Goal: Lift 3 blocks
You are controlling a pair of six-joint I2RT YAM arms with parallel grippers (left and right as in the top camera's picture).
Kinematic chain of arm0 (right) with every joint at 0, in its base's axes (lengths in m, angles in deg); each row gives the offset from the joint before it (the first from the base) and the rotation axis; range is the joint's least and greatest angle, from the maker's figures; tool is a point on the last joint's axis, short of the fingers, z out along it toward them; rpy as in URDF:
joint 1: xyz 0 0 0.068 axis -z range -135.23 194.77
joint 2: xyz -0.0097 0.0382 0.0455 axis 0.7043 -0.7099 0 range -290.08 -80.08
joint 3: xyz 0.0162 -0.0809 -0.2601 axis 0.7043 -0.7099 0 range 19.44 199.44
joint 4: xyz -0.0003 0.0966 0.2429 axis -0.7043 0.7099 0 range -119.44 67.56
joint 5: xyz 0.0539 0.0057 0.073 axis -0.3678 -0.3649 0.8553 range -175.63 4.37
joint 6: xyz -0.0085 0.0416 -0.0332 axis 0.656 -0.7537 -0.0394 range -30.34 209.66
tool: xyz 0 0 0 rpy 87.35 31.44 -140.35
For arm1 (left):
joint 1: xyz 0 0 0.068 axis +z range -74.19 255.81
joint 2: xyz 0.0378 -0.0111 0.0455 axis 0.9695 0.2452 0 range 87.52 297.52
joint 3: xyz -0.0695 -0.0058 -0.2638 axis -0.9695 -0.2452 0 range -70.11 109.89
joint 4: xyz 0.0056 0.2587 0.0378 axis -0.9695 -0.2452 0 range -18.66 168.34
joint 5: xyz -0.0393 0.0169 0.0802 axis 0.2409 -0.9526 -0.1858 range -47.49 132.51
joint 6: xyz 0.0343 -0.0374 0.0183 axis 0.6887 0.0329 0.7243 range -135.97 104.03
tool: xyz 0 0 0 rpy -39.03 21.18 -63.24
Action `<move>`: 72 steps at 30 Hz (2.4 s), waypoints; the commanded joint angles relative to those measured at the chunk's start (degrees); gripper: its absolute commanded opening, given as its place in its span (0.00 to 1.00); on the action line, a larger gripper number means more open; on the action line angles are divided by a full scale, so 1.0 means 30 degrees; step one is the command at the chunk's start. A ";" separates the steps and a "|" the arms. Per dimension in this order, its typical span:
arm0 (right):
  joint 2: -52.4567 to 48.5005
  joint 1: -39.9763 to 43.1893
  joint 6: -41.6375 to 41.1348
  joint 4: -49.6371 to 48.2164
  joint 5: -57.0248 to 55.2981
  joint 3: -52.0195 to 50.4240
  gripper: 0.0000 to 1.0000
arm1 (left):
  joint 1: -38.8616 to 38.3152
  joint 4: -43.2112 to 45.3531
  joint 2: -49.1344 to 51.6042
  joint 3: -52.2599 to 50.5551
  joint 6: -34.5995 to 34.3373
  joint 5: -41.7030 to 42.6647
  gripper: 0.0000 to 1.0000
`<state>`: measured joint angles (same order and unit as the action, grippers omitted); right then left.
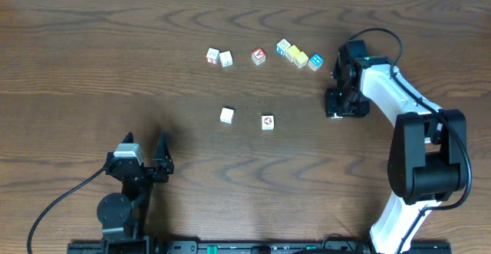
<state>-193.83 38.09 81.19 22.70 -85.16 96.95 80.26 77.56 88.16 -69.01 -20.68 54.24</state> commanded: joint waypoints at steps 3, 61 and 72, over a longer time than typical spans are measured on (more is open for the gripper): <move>-0.0051 0.0029 0.0138 0.1676 0.0080 0.2514 0.53 | 0.0087 -0.0663 -0.0015 -0.0291 -0.0109 0.0444 0.75; -0.3570 -0.9173 -0.6222 0.0022 0.0525 0.4291 0.61 | 0.0087 -0.0663 -0.0015 -0.0291 -0.0109 0.0444 0.75; -0.3570 -0.9180 -0.6288 0.0262 0.0510 0.3512 0.54 | 0.0087 -0.0663 -0.0015 -0.0291 -0.0109 0.0444 0.75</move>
<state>-203.43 10.42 61.65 23.49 -84.53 108.12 80.26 77.56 88.16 -69.01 -20.68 54.24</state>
